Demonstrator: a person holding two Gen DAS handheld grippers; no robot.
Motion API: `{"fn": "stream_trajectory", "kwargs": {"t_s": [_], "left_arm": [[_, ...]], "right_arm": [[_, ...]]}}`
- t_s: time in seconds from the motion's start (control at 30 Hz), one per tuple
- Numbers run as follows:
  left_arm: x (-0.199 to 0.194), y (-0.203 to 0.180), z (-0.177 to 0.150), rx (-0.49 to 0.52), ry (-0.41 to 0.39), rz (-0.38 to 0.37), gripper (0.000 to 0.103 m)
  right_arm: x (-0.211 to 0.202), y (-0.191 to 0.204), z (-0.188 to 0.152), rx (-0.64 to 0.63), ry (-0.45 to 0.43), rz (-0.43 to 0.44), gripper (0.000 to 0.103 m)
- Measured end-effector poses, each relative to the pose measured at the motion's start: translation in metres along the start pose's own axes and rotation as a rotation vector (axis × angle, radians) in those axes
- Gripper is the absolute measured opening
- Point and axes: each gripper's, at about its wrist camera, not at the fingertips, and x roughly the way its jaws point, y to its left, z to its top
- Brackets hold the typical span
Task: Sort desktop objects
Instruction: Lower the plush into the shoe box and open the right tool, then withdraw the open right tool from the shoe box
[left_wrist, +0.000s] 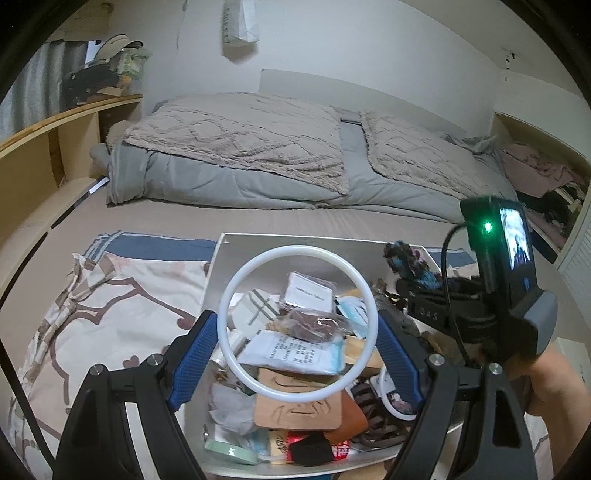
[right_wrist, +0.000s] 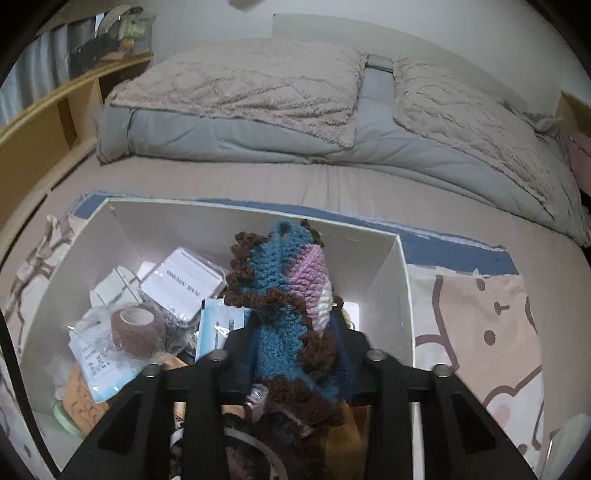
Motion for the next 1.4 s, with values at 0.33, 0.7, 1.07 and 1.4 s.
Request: {"fn": "stream_trajectory", "kwargs": {"t_s": [0.33,0.7,1.07,1.4], "left_arm": [[0.01,-0.01,-0.005,-0.018,0.035,-0.032,0.085],[0.025,-0.042,-0.011,-0.015,0.068,-0.063,0.085],[0.048,-0.075,-0.022,0.029,0.105,-0.039,0.085],[0.067,-0.091,-0.032,0.033,0.153,-0.073,0.085]], "right_arm": [[-0.013,-0.008,0.005,0.056,-0.025,0.048,0.066],[-0.053,-0.032,0.003,0.114,-0.086,0.103,0.066],[-0.074,-0.059,-0.005,0.167,-0.119,0.134,0.066],[-0.081,-0.068,-0.012,0.167,-0.12,0.154,0.066]]}}
